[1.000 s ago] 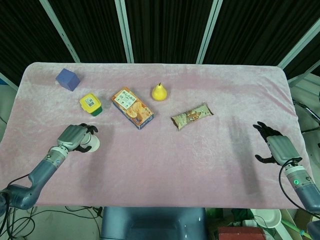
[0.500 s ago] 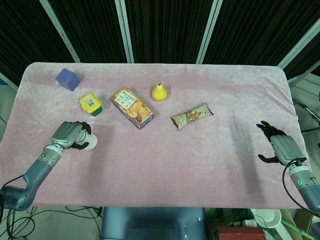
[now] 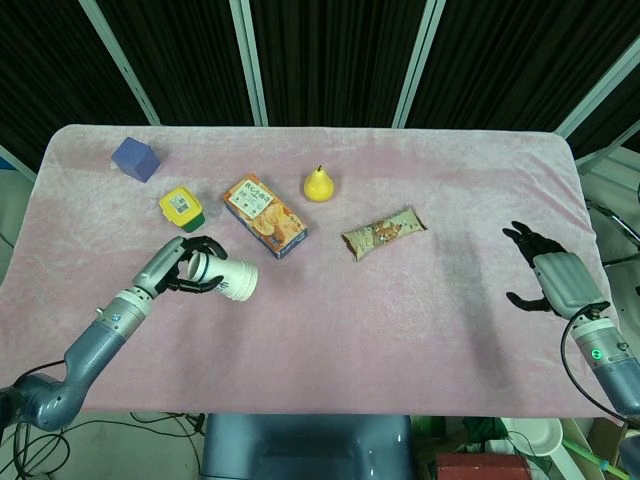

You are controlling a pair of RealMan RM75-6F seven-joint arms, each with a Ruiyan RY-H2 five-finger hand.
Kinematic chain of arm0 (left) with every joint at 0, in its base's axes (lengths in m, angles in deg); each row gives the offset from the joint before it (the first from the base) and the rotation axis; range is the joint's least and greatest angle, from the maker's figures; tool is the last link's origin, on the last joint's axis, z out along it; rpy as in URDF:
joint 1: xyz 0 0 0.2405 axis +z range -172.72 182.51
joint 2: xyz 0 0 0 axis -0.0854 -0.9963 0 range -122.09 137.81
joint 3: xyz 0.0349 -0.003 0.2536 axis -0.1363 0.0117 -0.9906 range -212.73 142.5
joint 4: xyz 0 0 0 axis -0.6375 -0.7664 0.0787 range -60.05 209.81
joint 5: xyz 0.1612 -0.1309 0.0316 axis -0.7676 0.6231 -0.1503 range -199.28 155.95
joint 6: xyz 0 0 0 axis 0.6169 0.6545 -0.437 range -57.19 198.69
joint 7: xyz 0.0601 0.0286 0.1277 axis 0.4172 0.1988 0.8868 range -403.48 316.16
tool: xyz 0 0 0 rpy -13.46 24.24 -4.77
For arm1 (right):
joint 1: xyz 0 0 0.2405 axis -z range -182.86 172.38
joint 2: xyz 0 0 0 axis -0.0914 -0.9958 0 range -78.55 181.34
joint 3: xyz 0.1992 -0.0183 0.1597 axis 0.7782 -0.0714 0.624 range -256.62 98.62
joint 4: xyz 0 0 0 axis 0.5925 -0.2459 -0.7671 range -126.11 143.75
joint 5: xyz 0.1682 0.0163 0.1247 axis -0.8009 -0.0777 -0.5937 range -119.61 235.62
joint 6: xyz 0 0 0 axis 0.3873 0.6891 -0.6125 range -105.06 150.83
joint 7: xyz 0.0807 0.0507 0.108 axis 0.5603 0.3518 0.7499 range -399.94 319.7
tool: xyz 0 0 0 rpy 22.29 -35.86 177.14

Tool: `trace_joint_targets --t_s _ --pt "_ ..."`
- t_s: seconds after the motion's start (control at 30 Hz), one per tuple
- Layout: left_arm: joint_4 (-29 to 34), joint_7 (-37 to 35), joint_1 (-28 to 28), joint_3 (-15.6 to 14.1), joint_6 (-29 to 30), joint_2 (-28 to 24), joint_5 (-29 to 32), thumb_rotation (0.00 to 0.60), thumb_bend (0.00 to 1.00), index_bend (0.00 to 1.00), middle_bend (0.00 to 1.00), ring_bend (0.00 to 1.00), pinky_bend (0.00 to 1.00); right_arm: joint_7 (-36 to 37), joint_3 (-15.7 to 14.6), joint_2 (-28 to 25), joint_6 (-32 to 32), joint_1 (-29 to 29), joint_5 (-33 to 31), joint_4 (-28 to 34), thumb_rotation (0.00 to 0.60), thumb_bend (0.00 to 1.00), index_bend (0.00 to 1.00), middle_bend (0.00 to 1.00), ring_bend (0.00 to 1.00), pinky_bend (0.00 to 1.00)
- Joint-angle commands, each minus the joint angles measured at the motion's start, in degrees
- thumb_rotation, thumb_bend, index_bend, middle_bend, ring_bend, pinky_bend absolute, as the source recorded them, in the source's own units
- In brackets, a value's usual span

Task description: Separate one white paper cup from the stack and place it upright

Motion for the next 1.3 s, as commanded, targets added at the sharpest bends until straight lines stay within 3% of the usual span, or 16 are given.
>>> trace_joint_targets --t_s 0.03,0.23,0.6,0.87,1.13,1.3 --pt "5.5 -21.0 -0.1 8.5 -4.0 1.8 1.9 0.6 0.46 0.59 0.55 0.4 0.6 3.1 0.8 -0.7 -3.9 0.8 2.2 1.3 0.6 0.16 0.02 0.0 0.12 0.18" --pt "0.0 -33.6 -2.7 12.6 -11.2 5.5 4.7 0.6 0.46 0.6 0.55 0.4 0.59 9.0 2.8 0.4 -9.3 1.9 2.5 -0.2 0.6 0.16 0.03 0.0 0.12 0.18" --pt "-5.4 -36.8 -6.2 14.6 -14.7 11.4 1.9 0.6 0.46 0.59 0.55 0.39 0.58 21.2 4.8 1.5 -13.5 -1.0 8.4 1.3 0.6 0.16 0.15 0.0 0.12 0.18" --pt "-6.8 -34.9 -9.0 14.7 -16.4 14.1 3.4 0.6 0.46 0.59 0.54 0.39 0.58 17.0 6.9 2.7 -9.1 -6.7 8.6 3.6 0.6 0.16 0.21 0.0 0.12 0.18" --pt "-8.6 -33.9 -12.1 16.3 -17.7 17.5 6.9 0.6 0.46 0.59 0.54 0.39 0.58 8.7 8.1 7.3 -5.6 -11.9 8.5 3.5 0.6 0.16 0.28 0.0 0.13 0.18" --pt "-9.8 -32.3 -13.4 16.9 -18.4 19.0 9.3 0.6 0.46 0.59 0.54 0.39 0.58 5.9 8.2 9.3 -6.0 -12.8 7.9 3.9 0.6 0.16 0.34 0.0 0.14 0.18"
